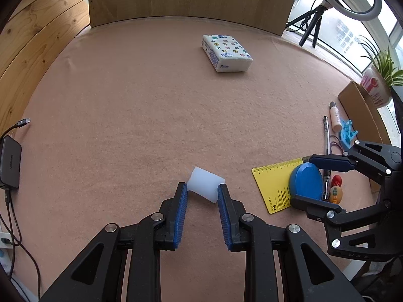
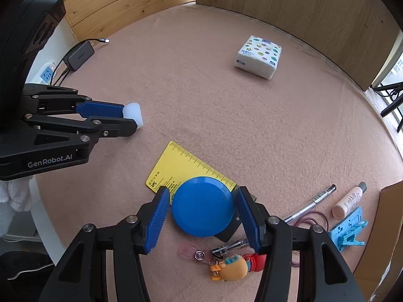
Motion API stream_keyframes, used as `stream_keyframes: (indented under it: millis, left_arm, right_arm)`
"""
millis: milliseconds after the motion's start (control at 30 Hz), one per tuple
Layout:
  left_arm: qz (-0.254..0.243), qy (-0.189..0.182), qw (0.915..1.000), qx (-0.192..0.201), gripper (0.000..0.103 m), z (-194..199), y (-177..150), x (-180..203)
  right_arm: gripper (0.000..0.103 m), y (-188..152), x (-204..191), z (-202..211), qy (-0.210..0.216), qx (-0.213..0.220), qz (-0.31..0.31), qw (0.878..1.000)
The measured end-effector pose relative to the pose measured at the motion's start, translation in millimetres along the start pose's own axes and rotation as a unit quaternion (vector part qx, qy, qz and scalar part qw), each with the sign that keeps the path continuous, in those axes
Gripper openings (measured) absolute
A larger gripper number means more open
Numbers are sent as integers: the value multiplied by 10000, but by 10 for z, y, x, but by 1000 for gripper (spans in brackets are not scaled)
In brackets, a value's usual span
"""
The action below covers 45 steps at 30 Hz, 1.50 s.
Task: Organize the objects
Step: 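Grasp the white eraser with the left gripper while the right gripper grasps the blue lid, then carry the blue lid and white eraser into the box and open both grippers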
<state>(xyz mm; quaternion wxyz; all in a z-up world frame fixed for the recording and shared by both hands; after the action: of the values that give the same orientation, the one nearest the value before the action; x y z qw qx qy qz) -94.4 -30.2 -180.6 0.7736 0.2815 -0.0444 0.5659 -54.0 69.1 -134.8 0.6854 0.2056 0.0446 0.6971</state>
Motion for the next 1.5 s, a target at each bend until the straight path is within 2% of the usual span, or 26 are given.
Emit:
stream_keyframes:
  millis: [100, 167, 367, 733, 933, 1167, 1500]
  left_arm:
    - [56, -54, 10000, 16, 26, -5, -39, 9]
    - [65, -59, 10000, 14, 26, -17, -52, 13]
    - [63, -160, 9997, 172, 25, 52, -30, 83]
    - [-230, -376, 9980, 459, 25, 235, 91, 530]
    - [-451, -597, 9958, 529, 25, 234, 168, 897]
    - [-844, -879, 9915, 463, 25, 70, 277, 1455]
    - [-1605, -1372, 9772, 225, 25, -298, 381, 2538]
  right_arm:
    - [51, -49, 35, -24, -10, -54, -38, 10000]
    - [46, -60, 48, -14, -26, -54, -80, 10000]
    - [46, -90, 103, 70, 60, 71, -382, 9992]
    - [46, -168, 495, 502, 54, 464, -1054, 9933]
    - [46, -383, 889, 752, -213, 602, -1482, 9869]
    - [46, -804, 1439, 993, -524, 648, -2139, 9733]
    - [46, -1487, 2177, 1181, -1117, 508, -2911, 9488]
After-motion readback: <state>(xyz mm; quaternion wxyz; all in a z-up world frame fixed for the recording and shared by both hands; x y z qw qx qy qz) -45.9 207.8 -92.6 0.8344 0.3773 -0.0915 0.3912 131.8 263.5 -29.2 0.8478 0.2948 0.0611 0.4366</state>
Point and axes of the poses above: each gripper's, at about its wrist camera, not at the fingertips, and z roughly against the way its jaws point, x to its right, y to its top, the point moved 2 cm from there along -z, roughly the way its jaws point, and after that the axes turned 15 degrees about -y, right-handed, at the moved point
